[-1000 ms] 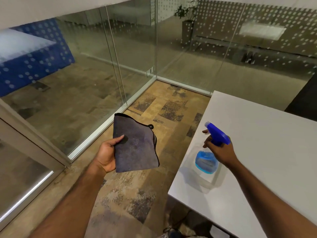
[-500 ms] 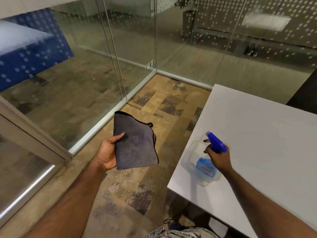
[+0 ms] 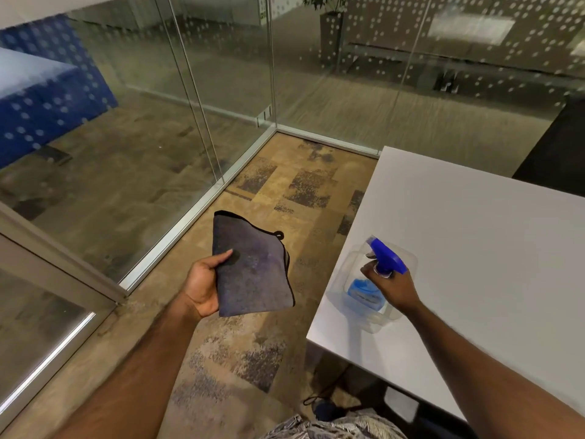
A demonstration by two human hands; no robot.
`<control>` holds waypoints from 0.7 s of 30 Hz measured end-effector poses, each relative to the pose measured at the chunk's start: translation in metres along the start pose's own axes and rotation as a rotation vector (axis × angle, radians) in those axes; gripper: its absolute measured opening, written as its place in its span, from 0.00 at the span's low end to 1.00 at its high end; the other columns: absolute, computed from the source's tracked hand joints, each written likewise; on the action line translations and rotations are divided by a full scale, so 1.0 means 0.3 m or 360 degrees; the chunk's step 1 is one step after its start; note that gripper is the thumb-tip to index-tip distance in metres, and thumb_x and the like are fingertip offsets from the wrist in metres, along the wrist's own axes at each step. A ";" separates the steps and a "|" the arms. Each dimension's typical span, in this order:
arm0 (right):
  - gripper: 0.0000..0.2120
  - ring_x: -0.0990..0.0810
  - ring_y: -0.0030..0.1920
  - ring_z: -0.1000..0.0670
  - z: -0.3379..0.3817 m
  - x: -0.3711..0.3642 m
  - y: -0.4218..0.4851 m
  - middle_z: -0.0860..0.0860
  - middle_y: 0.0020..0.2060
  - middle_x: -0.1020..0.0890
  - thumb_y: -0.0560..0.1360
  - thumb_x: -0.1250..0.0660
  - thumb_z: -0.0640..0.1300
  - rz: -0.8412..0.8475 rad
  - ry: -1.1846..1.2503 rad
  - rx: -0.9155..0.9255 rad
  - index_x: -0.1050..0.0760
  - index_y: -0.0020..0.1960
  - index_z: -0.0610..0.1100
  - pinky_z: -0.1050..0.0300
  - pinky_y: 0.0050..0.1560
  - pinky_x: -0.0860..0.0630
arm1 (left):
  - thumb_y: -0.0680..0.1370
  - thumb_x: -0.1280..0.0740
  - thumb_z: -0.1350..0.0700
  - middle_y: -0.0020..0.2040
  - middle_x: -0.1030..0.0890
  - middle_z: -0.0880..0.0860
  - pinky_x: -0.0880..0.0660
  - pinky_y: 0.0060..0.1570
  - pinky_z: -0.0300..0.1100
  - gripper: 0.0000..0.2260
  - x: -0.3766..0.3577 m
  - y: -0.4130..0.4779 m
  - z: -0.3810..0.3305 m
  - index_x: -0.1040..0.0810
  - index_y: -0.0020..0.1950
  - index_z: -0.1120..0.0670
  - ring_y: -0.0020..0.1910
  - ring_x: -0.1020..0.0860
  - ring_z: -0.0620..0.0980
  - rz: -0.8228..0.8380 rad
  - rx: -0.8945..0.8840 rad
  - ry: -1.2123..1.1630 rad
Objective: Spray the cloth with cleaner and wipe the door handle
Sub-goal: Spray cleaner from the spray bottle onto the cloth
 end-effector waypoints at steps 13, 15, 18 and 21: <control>0.31 0.26 0.57 0.41 -0.065 -0.122 -0.291 0.46 0.57 0.30 0.64 0.24 0.47 -0.0864 -0.0398 0.0227 0.37 0.61 0.46 0.40 0.58 0.26 | 0.72 0.33 0.54 0.53 0.16 0.59 0.24 0.53 0.53 0.19 -0.017 -0.019 0.007 0.21 0.60 0.60 0.48 0.15 0.59 -0.0037 0.0018 0.0090; 0.27 0.26 0.55 0.48 -0.049 -0.171 -0.325 0.53 0.55 0.32 0.66 0.26 0.47 -0.0710 -0.0362 0.0359 0.36 0.59 0.46 0.45 0.56 0.23 | 0.71 0.33 0.54 0.53 0.17 0.59 0.24 0.54 0.53 0.19 -0.021 -0.029 0.005 0.21 0.60 0.60 0.49 0.16 0.59 -0.0033 0.0026 0.0103; 0.23 0.26 0.53 0.57 0.017 -0.263 -0.335 0.57 0.52 0.30 0.70 0.28 0.51 -0.0335 -0.0333 0.0433 0.36 0.58 0.53 0.66 0.53 0.26 | 0.71 0.33 0.55 0.53 0.17 0.60 0.24 0.56 0.53 0.19 -0.019 -0.044 -0.003 0.21 0.60 0.61 0.49 0.17 0.59 -0.0030 0.0023 0.0123; 0.15 0.24 0.52 0.56 0.127 -0.355 -0.296 0.59 0.50 0.26 0.75 0.33 0.60 -0.0045 -0.0243 0.0224 0.34 0.56 0.56 0.70 0.48 0.27 | 0.72 0.33 0.54 0.52 0.16 0.59 0.23 0.54 0.52 0.17 -0.012 -0.061 -0.020 0.20 0.58 0.60 0.48 0.15 0.58 -0.0027 0.0008 0.0128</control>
Point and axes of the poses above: each hand's wrist, its own y-axis towards the middle knuckle, its own x-axis out of the back of the hand, z = x × y, the point moved 2 cm from there along y, towards the middle knuckle
